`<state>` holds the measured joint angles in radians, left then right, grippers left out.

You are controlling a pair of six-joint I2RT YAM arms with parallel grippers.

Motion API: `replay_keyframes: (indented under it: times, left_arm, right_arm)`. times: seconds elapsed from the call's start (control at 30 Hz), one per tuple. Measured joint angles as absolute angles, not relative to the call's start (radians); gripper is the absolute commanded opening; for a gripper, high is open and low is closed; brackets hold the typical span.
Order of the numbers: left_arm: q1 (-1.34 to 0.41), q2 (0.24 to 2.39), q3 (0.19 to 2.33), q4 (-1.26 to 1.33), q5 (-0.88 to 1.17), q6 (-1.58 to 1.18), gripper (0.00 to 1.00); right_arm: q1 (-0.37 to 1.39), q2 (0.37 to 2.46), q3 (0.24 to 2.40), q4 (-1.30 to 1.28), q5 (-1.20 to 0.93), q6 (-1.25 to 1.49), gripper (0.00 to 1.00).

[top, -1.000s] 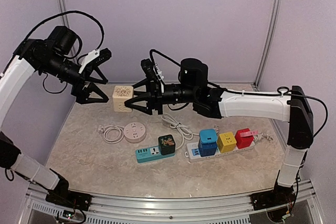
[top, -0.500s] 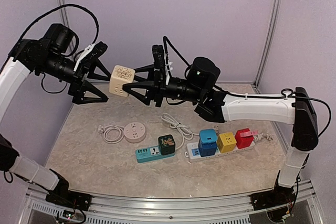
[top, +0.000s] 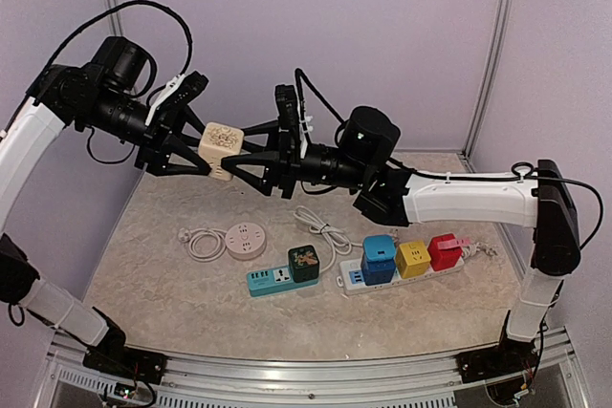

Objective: Insert the plug
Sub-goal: Adjust the plug.

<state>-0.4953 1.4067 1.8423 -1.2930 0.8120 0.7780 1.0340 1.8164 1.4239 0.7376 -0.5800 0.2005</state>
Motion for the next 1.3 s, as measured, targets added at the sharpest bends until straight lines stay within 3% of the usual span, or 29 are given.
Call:
replay_keyframes:
  times: [0.13, 0.23, 0.3, 0.33, 0.37, 0.6, 0.83, 1.07, 1.2, 1.27, 1.3]
  left_arm:
    - [-0.496, 1.407, 1.843, -1.297, 0.811, 0.795, 0.03]
    - [-0.501, 1.407, 1.848, -1.3, 0.808, 0.795, 0.0]
    - [-0.506, 1.407, 1.854, -1.302, 0.802, 0.795, 0.0]
    - [-0.508, 1.407, 1.855, -1.303, 0.799, 0.795, 0.0]
    - [-0.51, 1.408, 1.856, -1.305, 0.796, 0.796, 0.0]
    - [-0.559, 1.408, 1.856, -1.335, 0.669, 0.795, 0.0]
    - [-0.593, 1.411, 1.856, -1.34, 0.614, 0.79, 0.0]
    - [-0.601, 1.428, 1.856, -1.341, 0.59, 0.787, 0.0]
    - [-0.602, 1.437, 1.856, -1.341, 0.587, 0.782, 0.0]
    - [-0.602, 1.443, 1.857, -1.342, 0.58, 0.782, 0.0]
    - [-0.602, 1.444, 1.857, -1.347, 0.581, 0.778, 0.0]
  right_arm:
    - [1.034, 1.81, 1.417, 0.731, -0.578, 0.191, 0.0]
    - [1.034, 1.806, 1.417, 0.724, -0.578, 0.184, 0.02]
    - [1.034, 1.801, 1.417, 0.715, -0.576, 0.176, 0.52]
    - [1.034, 1.796, 1.417, 0.702, -0.572, 0.17, 0.85]
    - [1.034, 1.79, 1.417, 0.685, -0.569, 0.162, 0.98]
    - [1.036, 1.743, 1.517, 0.351, -0.507, 0.012, 1.0]
    - [1.036, 1.752, 1.65, 0.096, -0.497, -0.071, 0.99]
    - [1.039, 1.795, 1.713, -0.019, -0.542, -0.102, 0.83]
    - [1.039, 1.821, 1.734, -0.057, -0.555, -0.113, 0.5]
    - [1.04, 1.824, 1.735, -0.068, -0.556, -0.109, 0.1]
    - [1.041, 1.824, 1.735, -0.072, -0.559, -0.114, 0.0]
